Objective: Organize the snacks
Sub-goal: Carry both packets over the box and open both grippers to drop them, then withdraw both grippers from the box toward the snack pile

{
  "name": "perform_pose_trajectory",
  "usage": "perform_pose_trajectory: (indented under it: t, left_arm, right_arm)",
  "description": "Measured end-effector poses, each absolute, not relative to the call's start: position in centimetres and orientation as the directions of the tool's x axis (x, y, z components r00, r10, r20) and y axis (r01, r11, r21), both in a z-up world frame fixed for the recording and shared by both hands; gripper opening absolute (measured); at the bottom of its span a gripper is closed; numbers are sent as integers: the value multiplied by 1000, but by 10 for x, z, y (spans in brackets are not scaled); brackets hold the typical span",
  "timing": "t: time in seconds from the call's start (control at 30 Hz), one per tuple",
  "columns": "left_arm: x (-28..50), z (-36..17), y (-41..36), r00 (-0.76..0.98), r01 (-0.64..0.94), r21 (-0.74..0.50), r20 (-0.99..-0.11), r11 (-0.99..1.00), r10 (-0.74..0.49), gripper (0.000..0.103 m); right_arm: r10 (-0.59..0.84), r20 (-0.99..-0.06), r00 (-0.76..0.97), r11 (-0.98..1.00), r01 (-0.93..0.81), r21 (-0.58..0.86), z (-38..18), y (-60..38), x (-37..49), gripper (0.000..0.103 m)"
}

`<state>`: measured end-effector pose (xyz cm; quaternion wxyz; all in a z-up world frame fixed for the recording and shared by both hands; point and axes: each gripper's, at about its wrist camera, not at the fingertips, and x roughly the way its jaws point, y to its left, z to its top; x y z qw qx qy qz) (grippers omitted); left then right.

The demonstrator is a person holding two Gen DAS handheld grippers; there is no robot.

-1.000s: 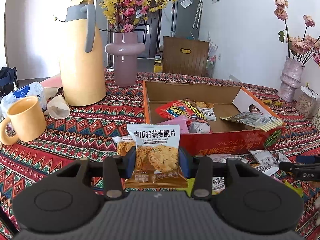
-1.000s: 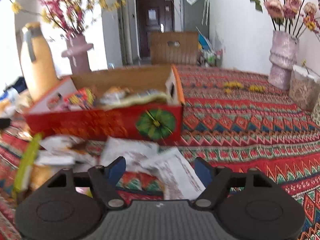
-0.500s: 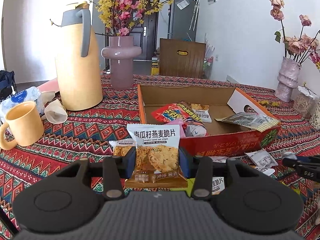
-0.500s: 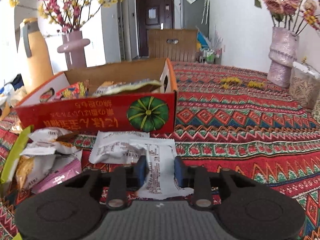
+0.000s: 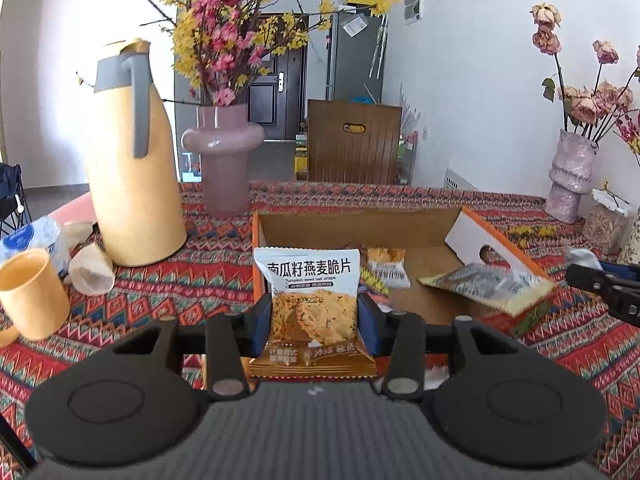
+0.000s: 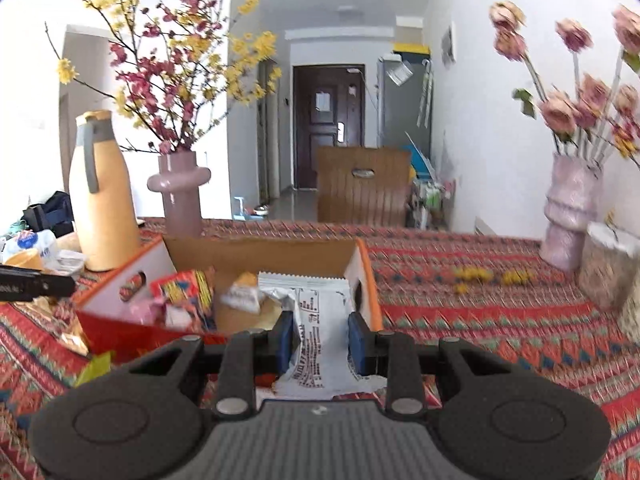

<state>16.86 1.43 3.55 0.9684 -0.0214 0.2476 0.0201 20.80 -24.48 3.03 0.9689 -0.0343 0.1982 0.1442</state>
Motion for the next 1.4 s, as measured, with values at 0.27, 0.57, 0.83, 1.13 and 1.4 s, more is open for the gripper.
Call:
perform_pose_trajectory:
  t: [0.27, 0.57, 0.83, 1.13, 1.4]
  left_arm:
    - [204, 40, 13, 883, -75, -43, -467, 996, 46, 44]
    - [236, 21, 19, 885, -104, -75, -461, 992, 58, 44]
    - [241, 9, 19, 873, -90, -80, -486, 993, 40, 45]
    - [227, 17, 22, 913, -110, -96, -404, 989, 62, 92]
    - [224, 18, 23, 919, -125, -107, -387, 986, 75, 103]
  right_arm:
    - [311, -383, 870, 941, -338, -1, 36, -207, 249, 28]
    - [325, -366, 872, 944, -324, 65, 15, -194, 274, 28]
    - [326, -420, 847, 941, -333, 58, -1, -188, 280, 29]
    - [323, -387, 864, 946, -309, 99, 2, -198, 274, 70]
    - [328, -339, 882, 945, -299, 136, 6, -206, 268, 103]
